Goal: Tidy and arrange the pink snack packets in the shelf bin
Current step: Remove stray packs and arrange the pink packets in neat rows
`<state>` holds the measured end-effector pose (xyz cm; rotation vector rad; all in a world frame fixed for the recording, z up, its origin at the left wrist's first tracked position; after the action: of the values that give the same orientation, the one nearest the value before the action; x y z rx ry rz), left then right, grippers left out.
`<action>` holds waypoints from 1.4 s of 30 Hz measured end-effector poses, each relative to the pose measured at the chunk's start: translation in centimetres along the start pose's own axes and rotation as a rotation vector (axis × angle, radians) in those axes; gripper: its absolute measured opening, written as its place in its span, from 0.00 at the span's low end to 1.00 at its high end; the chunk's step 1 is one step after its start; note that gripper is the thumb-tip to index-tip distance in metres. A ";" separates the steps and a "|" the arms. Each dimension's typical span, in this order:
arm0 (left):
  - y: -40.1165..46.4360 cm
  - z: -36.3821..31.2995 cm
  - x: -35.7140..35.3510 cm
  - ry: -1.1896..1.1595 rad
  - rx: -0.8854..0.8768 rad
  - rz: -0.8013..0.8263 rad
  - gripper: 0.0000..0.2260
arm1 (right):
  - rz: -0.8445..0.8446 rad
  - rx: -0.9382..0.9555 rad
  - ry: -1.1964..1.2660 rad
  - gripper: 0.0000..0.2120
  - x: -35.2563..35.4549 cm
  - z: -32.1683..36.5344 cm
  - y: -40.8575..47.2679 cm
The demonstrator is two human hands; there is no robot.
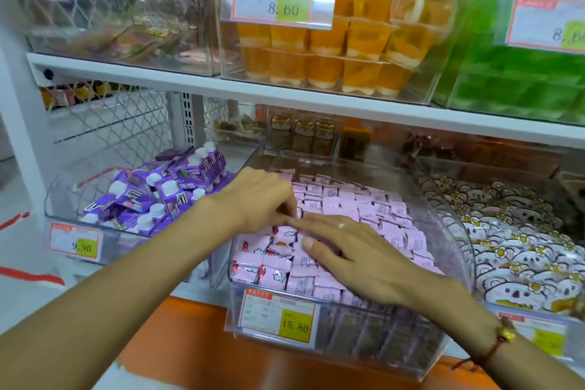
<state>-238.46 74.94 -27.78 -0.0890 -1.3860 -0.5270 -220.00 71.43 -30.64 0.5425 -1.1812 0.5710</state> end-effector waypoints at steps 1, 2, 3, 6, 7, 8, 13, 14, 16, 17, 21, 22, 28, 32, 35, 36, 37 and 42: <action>0.0 0.0 -0.1 -0.007 0.007 -0.005 0.09 | 0.039 -0.009 -0.024 0.21 -0.1 0.0 0.1; 0.0 0.0 -0.2 -0.012 0.018 -0.017 0.08 | 0.060 -0.015 -0.031 0.21 -0.1 0.0 0.1; 0.0 -0.1 -0.3 -0.008 0.031 -0.037 0.08 | 0.066 -0.016 -0.029 0.21 0.0 0.0 0.2; -0.2 -0.3 -0.8 -0.011 0.061 -0.104 0.08 | 0.068 -0.007 -0.029 0.21 0.3 0.1 0.2; -0.3 -0.3 -0.9 -0.039 0.070 -0.133 0.08 | 0.067 -0.004 -0.026 0.21 0.3 0.1 0.2; -0.4 -0.3 -0.9 -0.080 0.078 -0.171 0.08 | 0.064 -0.001 -0.024 0.20 0.4 0.1 0.2; -1.3 -0.6 -0.4 -0.370 0.182 -0.386 0.07 | 0.033 0.003 -0.025 0.20 0.4 0.3 0.3; -1.6 -0.7 -0.3 -0.420 0.208 -0.435 0.07 | 0.030 0.002 -0.025 0.20 0.4 0.3 0.3; -2.1 -0.8 0.1 -0.488 0.258 -0.553 0.08 | 0.030 0.008 -0.031 0.20 0.3 0.2 0.3; -2.4 -0.7 0.4 -0.523 0.294 -0.615 0.08 | 0.030 0.010 -0.030 0.20 0.2 0.1 0.4; -2.7 0.7 1.5 -0.893 0.522 -0.763 0.06 | 0.020 0.013 0.004 0.20 0.1 0.0 0.2; -2.8 0.9 1.8 -1.032 0.566 -0.780 0.06 | 0.005 0.011 0.032 0.19 0.1 0.0 0.1; -3.7 -0.1 2.0 -1.598 0.701 -0.766 0.06 | -0.489 -0.051 0.449 0.31 1.2 0.9 -0.3; -3.5 -1.6 2.0 -1.736 0.677 -0.514 0.08 | -0.599 0.145 0.393 0.29 1.9 2.6 -0.3; -3.5 -1.8 2.1 -1.654 0.640 -0.354 0.08 | -0.699 0.181 0.465 0.15 2.3 3.0 -0.7; -3.6 -1.5 2.1 -1.563 0.610 -0.347 0.06 | -0.694 0.133 0.580 0.12 2.5 2.9 -0.8; -3.7 -1.2 2.2 -1.415 0.561 -0.350 0.06 | -0.668 0.054 0.741 0.11 2.6 2.8 -0.9; -4.6 -1.0 2.6 -1.155 0.058 -0.168 0.17 | -0.429 -0.275 1.281 0.19 2.4 1.7 -0.8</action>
<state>-239.18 69.76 -26.62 -0.2564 -2.5505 -0.5961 -219.97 70.02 -27.91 0.0973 0.0918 0.2623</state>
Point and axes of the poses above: each hand's wrist, its own y-axis towards the middle knuckle, its own x-axis out of the back of the hand, z = x × y, the point moved 1 cm from there along y, towards the middle knuckle, and after that the axes turned 4 degrees about x, right-handed, at the moved point
